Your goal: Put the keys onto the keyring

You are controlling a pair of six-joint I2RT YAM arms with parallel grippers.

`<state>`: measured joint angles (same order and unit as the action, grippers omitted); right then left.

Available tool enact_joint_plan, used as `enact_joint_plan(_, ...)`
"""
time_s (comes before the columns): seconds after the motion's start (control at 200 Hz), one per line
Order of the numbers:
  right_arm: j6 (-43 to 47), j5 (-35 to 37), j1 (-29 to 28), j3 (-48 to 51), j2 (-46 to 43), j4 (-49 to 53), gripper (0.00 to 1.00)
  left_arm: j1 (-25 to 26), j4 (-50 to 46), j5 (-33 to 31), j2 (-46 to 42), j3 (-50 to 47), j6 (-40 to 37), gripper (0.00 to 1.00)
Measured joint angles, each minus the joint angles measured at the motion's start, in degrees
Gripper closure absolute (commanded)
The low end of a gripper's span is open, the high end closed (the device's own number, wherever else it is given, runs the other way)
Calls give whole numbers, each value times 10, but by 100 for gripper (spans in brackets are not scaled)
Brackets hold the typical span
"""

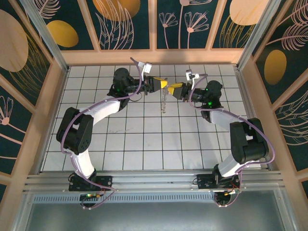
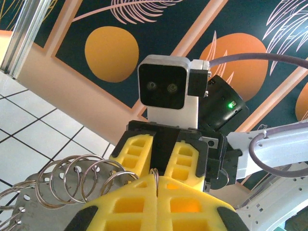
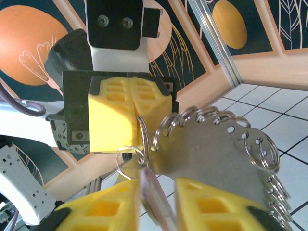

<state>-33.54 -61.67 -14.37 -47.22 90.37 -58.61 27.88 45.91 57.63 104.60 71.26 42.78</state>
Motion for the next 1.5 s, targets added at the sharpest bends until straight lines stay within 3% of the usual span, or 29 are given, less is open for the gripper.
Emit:
enact_joint_plan(0.155,0,-2,0,9,0,-9,76,0,0,0,-3,2,1,100)
enact_joint_plan(0.39,-12,-10,-2,12,0,-26,100,0,2,-6,-4,7,4,100)
enact_joint_plan(1.502,-14,-1,-33,6,18,-41,100,2,27,-18,-6,-1,22,100)
